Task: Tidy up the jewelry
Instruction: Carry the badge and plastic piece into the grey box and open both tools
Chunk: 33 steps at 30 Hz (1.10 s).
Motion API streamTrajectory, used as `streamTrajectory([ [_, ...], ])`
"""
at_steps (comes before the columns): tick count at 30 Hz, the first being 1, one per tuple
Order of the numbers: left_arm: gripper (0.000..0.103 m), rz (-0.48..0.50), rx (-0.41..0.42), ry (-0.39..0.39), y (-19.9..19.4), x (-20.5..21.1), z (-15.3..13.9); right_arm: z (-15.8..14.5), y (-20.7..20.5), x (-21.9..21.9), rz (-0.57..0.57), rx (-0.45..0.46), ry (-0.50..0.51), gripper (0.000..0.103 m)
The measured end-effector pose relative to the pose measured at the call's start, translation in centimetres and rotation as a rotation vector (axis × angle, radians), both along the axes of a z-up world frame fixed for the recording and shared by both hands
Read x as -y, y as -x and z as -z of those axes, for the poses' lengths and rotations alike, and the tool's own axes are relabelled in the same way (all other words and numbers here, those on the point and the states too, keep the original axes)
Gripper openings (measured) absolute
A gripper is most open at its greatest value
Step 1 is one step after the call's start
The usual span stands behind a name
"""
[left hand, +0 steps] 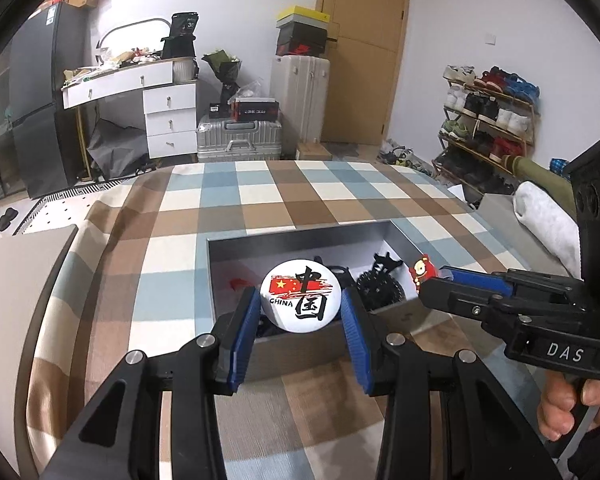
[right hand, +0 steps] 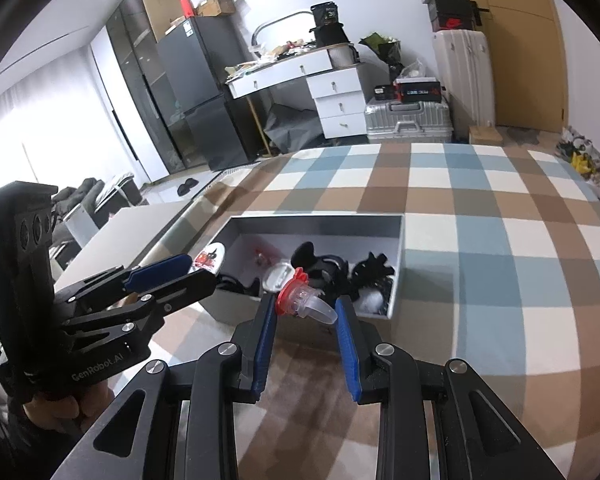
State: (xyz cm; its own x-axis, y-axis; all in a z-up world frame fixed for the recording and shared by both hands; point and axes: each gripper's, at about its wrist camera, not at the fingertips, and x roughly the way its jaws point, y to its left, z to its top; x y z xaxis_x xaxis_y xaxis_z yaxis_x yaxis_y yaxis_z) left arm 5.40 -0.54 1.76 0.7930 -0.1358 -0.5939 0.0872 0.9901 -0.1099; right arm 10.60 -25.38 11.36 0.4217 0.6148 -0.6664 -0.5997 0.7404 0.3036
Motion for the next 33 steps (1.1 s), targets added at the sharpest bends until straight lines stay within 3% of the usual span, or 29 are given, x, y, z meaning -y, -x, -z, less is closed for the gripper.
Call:
streamTrajectory([
  [33, 0.036, -0.036, -0.055, -0.011, -1.5, 0.6, 1.3, 0.8, -2.1, -1.1, 0.058, -0.035, -0.027, 0.031],
])
